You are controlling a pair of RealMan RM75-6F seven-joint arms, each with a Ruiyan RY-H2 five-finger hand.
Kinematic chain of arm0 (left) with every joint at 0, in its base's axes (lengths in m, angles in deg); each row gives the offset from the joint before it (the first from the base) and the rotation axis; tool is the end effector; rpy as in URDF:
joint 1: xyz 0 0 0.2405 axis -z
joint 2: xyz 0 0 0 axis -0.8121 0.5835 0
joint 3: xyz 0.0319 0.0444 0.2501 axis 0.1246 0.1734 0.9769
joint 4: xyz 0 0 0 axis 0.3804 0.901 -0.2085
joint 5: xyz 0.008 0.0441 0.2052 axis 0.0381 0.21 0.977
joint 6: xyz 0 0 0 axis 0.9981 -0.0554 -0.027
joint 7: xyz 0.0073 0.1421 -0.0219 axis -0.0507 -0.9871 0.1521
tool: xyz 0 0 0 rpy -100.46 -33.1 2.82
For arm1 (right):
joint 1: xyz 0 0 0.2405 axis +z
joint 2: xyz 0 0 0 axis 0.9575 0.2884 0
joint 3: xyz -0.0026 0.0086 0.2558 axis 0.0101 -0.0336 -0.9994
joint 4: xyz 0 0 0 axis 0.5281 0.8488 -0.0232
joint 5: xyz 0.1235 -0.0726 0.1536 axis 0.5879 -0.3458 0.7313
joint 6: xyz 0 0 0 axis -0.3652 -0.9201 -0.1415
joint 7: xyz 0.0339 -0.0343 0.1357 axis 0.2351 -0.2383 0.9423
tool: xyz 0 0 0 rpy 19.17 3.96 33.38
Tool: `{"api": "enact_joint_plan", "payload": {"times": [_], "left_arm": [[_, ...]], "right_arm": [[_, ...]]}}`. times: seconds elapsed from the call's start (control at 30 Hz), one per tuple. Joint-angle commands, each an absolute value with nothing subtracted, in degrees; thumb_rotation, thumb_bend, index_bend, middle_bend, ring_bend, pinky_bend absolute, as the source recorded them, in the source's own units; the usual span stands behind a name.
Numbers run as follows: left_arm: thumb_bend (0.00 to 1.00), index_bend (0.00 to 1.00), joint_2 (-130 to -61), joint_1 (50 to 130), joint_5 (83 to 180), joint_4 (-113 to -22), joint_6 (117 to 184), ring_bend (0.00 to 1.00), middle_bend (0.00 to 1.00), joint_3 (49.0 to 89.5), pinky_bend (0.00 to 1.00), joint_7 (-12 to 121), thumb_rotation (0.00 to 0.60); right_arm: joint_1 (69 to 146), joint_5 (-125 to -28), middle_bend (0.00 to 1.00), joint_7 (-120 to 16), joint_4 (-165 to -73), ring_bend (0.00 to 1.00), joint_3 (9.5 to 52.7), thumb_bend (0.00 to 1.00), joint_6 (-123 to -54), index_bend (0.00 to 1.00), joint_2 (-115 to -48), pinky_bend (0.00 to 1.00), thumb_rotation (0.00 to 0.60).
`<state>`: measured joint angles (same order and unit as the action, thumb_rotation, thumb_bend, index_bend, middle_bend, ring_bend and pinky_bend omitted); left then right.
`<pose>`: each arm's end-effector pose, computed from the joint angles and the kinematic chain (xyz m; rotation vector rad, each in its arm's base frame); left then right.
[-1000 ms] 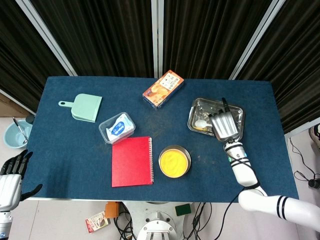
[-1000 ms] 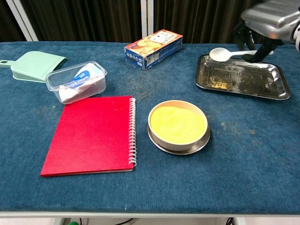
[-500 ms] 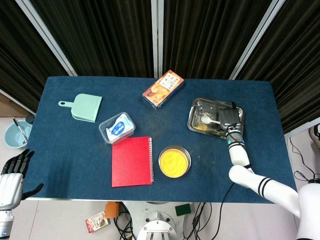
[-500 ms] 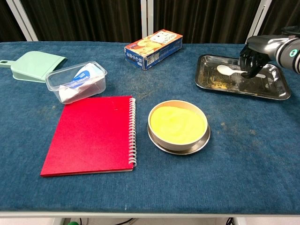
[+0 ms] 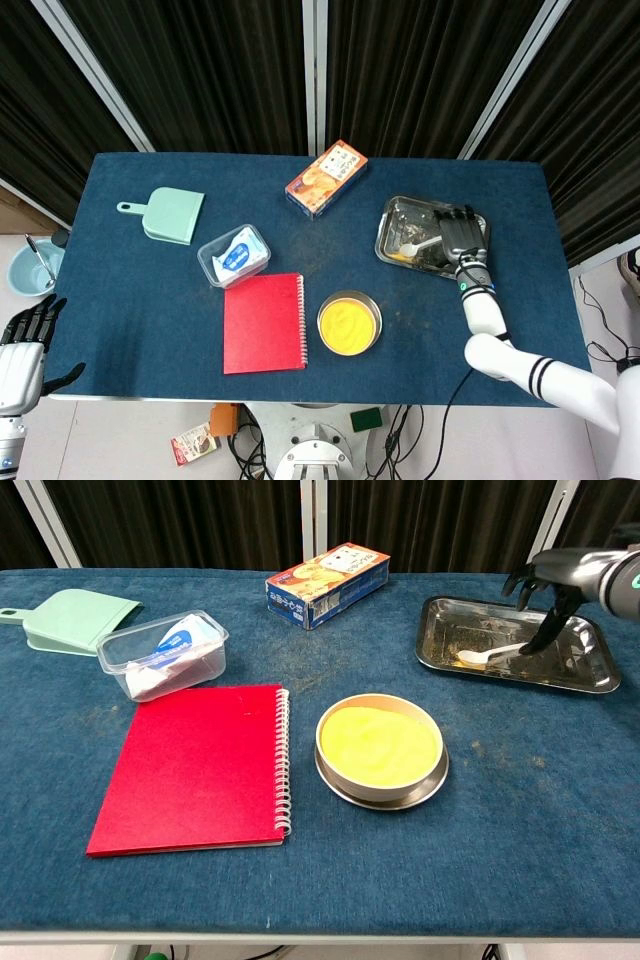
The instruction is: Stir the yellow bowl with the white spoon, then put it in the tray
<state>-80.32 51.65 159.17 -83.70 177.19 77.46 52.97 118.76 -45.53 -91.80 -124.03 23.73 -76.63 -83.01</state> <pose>-0.3277 0.1290 0.1458 -1.3333 -0.9107 -0.8433 -0.1977 -0.4016 0.0317 1.5503 -1.0644 0.5843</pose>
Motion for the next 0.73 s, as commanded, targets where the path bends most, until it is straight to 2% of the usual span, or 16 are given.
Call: {"api": "enact_joint_plan", "payload": {"times": [0.03, 0.2, 0.33, 0.47, 0.6, 0.73], "left_arm": [[0.12, 0.07, -80.19, 51.97, 159.12, -83.78, 176.99, 0.08, 0.05, 77.23, 0.12, 53.01, 0.600], [0.12, 0.07, -80.03, 52.57, 158.90, -83.81, 176.49, 0.08, 0.05, 76.84, 0.12, 52.93, 0.600], [0.12, 0.07, -79.88, 53.23, 158.81, -84.01, 176.00, 0.08, 0.05, 76.44, 0.12, 53.02, 0.600], [0.12, 0.07, -79.78, 53.70, 158.96, -84.34, 175.57, 0.08, 0.05, 76.41, 0.12, 53.11, 0.600], [0.11, 0.07, -79.88, 54.04, 159.36, -84.71, 175.35, 0.08, 0.05, 76.58, 0.12, 53.35, 0.600], [0.11, 0.07, -79.97, 54.18, 159.50, -84.96, 175.42, 0.08, 0.05, 76.62, 0.12, 53.07, 0.600]], "right_arm": [[111.61, -56.70, 0.22, -84.63, -137.14, 0.10, 24.95, 0.19, -85.39, 0.19, -73.01, 0.00, 0.600], [101.63, -71.39, 0.20, -75.94, -145.16, 0.08, 29.28, 0.31, -97.08, 0.17, -64.89, 0.00, 0.600], [93.46, -82.44, 0.12, -66.69, -146.33, 0.01, 34.72, 0.33, -104.08, 0.10, -60.41, 0.00, 0.600], [86.56, -90.94, 0.06, -59.97, -144.97, 0.00, 39.73, 0.34, -111.07, 0.04, -59.76, 0.00, 0.600], [80.54, -96.59, 0.04, -55.41, -142.11, 0.00, 43.86, 0.36, -116.76, 0.03, -61.14, 0.00, 0.600], [77.72, -98.14, 0.04, -51.73, -140.63, 0.00, 45.06, 0.37, -118.30, 0.03, -61.70, 0.00, 0.600]]}}
